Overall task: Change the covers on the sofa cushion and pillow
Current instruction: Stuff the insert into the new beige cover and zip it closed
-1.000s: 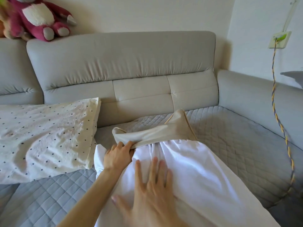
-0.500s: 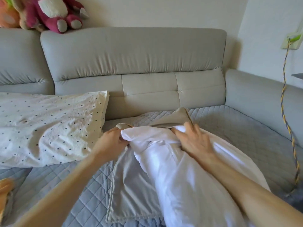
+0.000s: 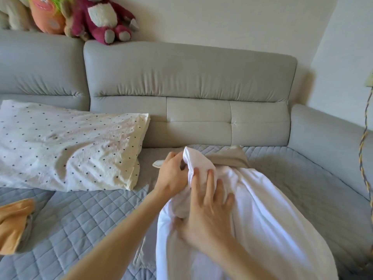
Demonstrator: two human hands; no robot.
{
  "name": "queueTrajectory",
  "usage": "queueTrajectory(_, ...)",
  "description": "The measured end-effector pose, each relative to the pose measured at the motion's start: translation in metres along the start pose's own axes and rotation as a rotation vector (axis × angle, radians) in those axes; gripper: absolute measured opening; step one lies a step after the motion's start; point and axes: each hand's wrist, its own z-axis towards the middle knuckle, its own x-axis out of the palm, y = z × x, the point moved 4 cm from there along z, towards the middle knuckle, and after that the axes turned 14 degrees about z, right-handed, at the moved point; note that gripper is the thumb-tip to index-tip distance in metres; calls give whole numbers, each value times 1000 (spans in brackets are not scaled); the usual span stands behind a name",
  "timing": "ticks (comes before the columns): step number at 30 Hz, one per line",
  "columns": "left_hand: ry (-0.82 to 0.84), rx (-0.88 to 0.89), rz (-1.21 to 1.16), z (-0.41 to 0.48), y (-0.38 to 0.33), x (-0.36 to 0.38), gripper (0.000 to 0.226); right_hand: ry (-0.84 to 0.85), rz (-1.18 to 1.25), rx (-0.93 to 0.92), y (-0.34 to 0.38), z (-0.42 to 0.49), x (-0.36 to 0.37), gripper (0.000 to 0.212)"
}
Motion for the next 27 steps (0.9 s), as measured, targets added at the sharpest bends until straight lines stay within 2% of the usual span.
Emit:
queueTrajectory(2, 41, 44, 77, 1, 5, -1, 20, -15, -20, 31, -8, 6, 22, 117)
queueTrajectory(4, 86, 72, 160, -5, 20, 2, 23, -82, 0, -53, -12, 17, 24, 95)
queueTrajectory(7, 42, 119, 291, -19, 50, -7, 7, -201, -73, -260, -22, 41, -1, 63)
queueTrajectory(9, -22, 48, 392, -27, 68, -12, 28, -283, -85, -312, -32, 52, -22, 63)
queueTrajectory(11, -60, -54, 439, -27, 69, -9, 22, -350, -78, -300, -39, 61, -38, 70)
queueTrajectory(13, -38, -16, 366, -24, 50, 1, 18, -425, -49, -272, -47, 67, -47, 72)
queueTrajectory(17, -21, -81, -121, -18, 9, 8, 23, -483, -87, -376, -51, 58, -37, 64)
queueTrajectory(20, -28, -119, -239, -9, 7, 6, 25, -476, -201, -512, -41, 44, -3, 55)
queueTrajectory(24, -123, -140, -277, -6, 32, 1, 19, -367, -325, -459, -20, 48, 35, 45)
queueTrajectory(25, -156, -108, -250, -8, 35, 0, 18, -317, -333, -443, -16, 58, 42, 44)
queueTrajectory(27, -181, 121, -79, -19, 30, 0, 17, -199, -302, -351, -15, 77, 49, 38)
